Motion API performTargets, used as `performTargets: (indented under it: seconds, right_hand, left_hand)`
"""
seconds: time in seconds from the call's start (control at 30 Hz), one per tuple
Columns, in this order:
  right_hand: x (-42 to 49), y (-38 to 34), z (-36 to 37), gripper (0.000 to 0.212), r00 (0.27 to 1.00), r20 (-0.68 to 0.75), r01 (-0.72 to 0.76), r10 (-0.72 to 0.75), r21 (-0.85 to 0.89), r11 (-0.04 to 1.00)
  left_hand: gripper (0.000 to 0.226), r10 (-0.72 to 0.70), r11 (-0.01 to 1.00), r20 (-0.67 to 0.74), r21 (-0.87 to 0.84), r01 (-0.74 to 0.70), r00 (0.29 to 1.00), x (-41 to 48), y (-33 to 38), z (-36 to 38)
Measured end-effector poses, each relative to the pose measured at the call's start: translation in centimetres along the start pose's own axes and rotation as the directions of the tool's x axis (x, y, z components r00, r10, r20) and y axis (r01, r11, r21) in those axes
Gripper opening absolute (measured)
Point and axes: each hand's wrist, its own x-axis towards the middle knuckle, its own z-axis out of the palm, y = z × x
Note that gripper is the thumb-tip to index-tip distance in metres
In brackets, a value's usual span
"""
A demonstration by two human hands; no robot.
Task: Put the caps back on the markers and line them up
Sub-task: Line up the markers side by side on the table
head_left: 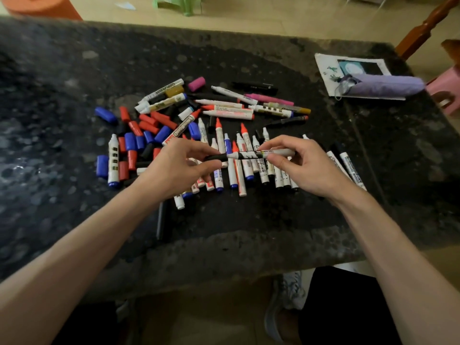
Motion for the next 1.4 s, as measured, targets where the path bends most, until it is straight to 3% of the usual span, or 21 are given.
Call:
performTargets:
  seconds: [0.23, 0.5, 0.67, 0.93, 1.17, 1.4]
  right_hand:
    - [-0.2, -0.5, 1.0, 0.023, 0.999, 0.011, 0.043, -0.043, -0.082, 0.996]
    - [-0.6, -0.7, 2.2, 0.025, 0.985, -0.144, 0.073, -0.091, -0.122, 0.990]
    - [-0.8, -0.9, 3.1, 0.025, 0.968, -0.219, 0.094, -0.122, -0.134, 0.987]
    - [-0.6, -0.9, 1.6, 0.024, 0.994, -0.107, 0.025, -0.030, -0.052, 0.998]
    - [-0.5, -0.5, 1.4, 0.023, 0.937, -0.218, 0.219, -0.272, -0.240, 0.946]
    - [-0.7, -0.3, 0.9, 0.022, 0.888, -0.202, 0.330, -0.414, -0.347, 0.878]
  left_hand:
    - [0.021, 0.054, 0.988, 0.005, 0.146, -0.055, 0.999, -0.2, -0.2, 0.2]
    - [0.021, 0.196, 0.963, -0.103, 0.208, -0.172, 0.975, -0.5, -0.2, 0.6]
    - [0.019, 0.192, 0.971, -0.154, 0.172, -0.165, 0.969, -0.4, -0.5, 0.8]
    - [0.017, 0.174, 0.969, -0.055, 0.187, -0.161, 0.983, -0.1, -0.5, 0.8]
    - [0.012, 0.040, 0.999, -0.014, 0.021, -0.040, 0.999, 1.2, 0.0, 0.9]
    - [0.019, -0.013, 1.000, 0.090, -0.009, 0.014, 0.996, 1.0, 0.1, 0.5]
